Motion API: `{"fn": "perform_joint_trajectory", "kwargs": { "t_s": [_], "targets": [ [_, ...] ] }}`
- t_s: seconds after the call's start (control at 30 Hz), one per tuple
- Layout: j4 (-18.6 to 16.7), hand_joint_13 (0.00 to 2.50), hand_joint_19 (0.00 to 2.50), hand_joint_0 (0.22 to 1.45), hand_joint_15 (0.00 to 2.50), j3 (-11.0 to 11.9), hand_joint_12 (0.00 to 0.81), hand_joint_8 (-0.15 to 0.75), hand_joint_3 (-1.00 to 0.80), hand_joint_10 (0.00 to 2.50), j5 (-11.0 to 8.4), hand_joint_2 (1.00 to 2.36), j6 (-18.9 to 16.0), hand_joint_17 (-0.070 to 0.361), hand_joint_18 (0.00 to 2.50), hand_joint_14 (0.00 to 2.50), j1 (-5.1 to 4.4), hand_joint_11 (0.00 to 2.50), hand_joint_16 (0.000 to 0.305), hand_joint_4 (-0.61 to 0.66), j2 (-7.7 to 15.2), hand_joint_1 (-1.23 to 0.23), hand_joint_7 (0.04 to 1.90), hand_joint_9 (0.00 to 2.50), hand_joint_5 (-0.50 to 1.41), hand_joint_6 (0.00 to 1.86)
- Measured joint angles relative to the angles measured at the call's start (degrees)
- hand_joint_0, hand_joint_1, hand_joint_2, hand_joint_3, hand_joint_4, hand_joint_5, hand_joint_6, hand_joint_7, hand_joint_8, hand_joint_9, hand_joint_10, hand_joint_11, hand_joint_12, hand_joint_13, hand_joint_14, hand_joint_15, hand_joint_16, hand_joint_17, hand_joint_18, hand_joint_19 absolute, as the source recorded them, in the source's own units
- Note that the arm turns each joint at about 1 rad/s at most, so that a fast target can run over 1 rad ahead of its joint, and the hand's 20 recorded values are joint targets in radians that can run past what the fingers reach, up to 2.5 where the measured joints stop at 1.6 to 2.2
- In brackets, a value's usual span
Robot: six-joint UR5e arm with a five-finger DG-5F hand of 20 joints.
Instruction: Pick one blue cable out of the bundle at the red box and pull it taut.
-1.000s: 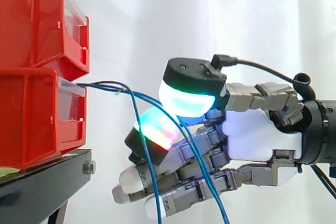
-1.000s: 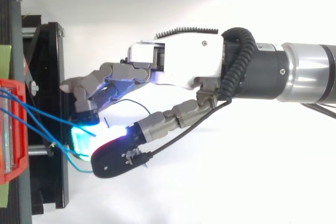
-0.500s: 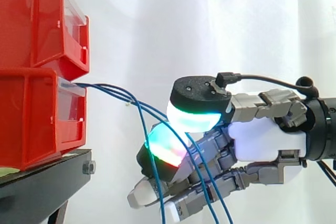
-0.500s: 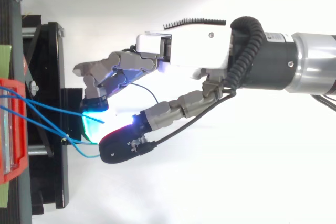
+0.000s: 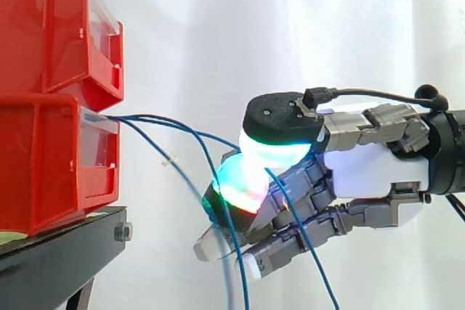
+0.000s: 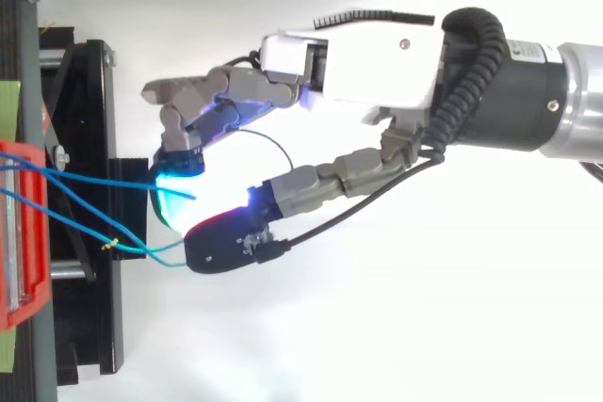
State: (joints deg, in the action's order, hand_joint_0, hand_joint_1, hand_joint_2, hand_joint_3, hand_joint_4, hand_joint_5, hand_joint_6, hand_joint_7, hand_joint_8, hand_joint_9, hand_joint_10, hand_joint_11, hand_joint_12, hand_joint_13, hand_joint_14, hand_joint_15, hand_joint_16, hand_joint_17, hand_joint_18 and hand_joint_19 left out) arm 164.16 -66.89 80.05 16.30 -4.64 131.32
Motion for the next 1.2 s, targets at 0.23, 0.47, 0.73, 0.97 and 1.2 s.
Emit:
{"fn": "perform_joint_trajectory", "kwargs": {
  "t_s": [0.23,0.47,0.73,0.97,1.2],
  "targets": [
    [2.3,0.25,0.12,0.62,0.0,0.0,0.356,0.28,-0.04,0.0,-0.93,1.03,0.8,0.125,0.38,0.0,-0.01,0.19,0.056,0.09,-0.6,-0.85,1.15,0.64,-0.11,0.85],
    [3.9,0.25,0.12,0.63,0.0,0.0,0.356,0.275,-0.04,0.0,-1.0,1.03,0.8,0.126,0.38,0.0,0.17,0.19,0.056,0.1,-1.2,-0.87,1.15,0.63,-0.11,0.85],
    [6.6,0.25,0.12,0.63,0.0,0.0,0.356,0.276,-0.05,0.0,-1.02,1.03,0.7,0.126,0.38,0.0,0.45,0.19,0.056,0.1,-1.4,-0.87,1.14,0.63,-0.11,0.85],
    [6.4,0.25,0.11,0.63,0.0,-1.4,0.357,0.276,-0.04,0.01,-0.97,1.03,1.0,0.126,0.38,0.0,0.49,0.19,0.056,0.1,-1.4,-0.87,1.15,0.63,-0.11,0.85],
    [5.0,0.24,0.11,0.63,0.0,-3.2,0.358,0.279,-0.05,0.01,-1.06,1.03,1.1,0.126,0.37,0.0,0.34,0.19,0.056,0.09,-1.4,-0.87,1.16,0.62,-0.11,0.85]
  ]
}}
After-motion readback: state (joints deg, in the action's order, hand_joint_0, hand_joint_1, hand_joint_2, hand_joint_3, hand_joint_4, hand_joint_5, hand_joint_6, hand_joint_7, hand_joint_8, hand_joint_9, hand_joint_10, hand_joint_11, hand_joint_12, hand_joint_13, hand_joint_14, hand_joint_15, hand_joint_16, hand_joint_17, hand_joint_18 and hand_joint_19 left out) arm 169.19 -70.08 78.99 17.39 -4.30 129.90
